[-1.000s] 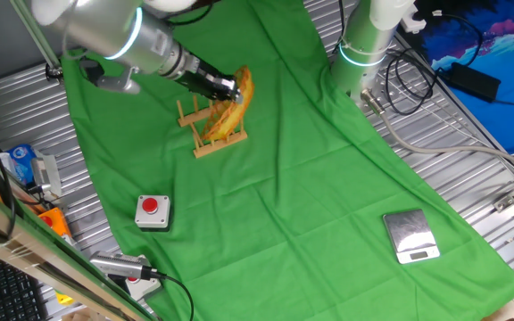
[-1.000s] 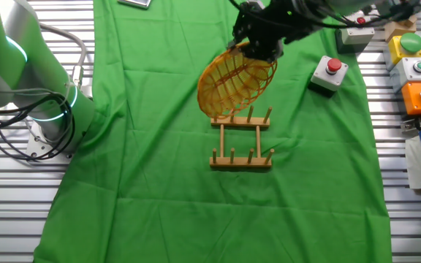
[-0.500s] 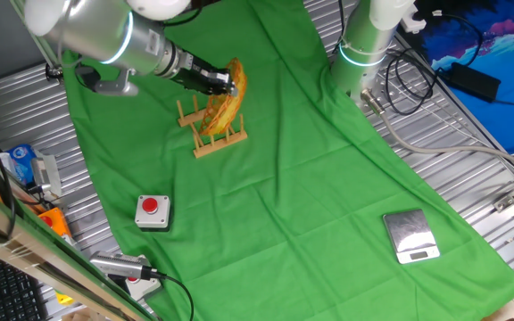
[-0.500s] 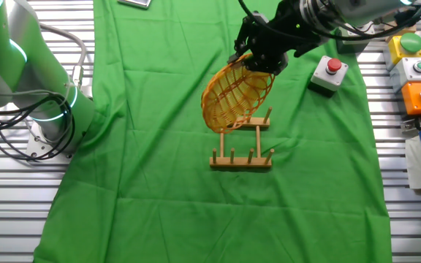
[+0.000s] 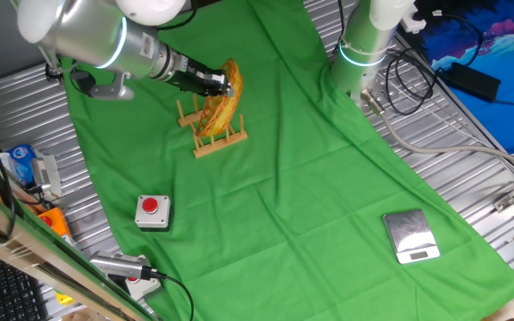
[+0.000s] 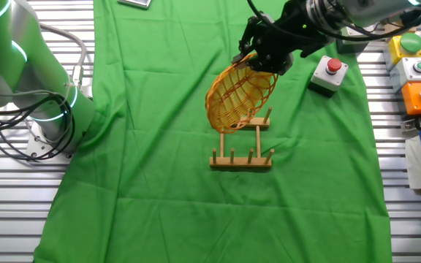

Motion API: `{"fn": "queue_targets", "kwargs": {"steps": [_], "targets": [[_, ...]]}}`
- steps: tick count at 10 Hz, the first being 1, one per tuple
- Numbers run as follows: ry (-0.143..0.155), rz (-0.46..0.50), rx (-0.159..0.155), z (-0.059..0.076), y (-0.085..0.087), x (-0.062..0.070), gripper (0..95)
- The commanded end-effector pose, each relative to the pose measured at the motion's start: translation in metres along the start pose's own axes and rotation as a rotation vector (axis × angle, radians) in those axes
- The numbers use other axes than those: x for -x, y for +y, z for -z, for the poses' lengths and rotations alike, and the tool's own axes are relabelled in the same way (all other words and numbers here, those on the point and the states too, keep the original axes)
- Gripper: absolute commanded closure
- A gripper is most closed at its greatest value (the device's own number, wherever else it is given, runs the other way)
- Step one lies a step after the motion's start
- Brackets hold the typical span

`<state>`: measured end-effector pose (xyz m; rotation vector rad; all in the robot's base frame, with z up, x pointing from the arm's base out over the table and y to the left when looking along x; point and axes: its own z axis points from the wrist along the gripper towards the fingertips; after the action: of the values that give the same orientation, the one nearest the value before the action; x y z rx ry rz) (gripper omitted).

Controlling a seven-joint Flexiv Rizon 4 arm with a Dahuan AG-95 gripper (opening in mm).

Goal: Put the dish on the dish rack

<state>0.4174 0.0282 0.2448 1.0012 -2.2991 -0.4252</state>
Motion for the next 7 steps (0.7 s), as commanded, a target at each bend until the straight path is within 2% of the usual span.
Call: {"fn": "queue_targets", "kwargs": {"steps": [1,3,7], "targets": [[0.000,-0.002,-0.001,-0.0005,0.0008,-0.0002,95.0],[-0.005,-0.018,-0.007,-0.0012,0.0010,-0.0005,95.0],[-0.066,-0.070,-0.058,-0.0012,0.0010,-0.0005,95.0]]}}
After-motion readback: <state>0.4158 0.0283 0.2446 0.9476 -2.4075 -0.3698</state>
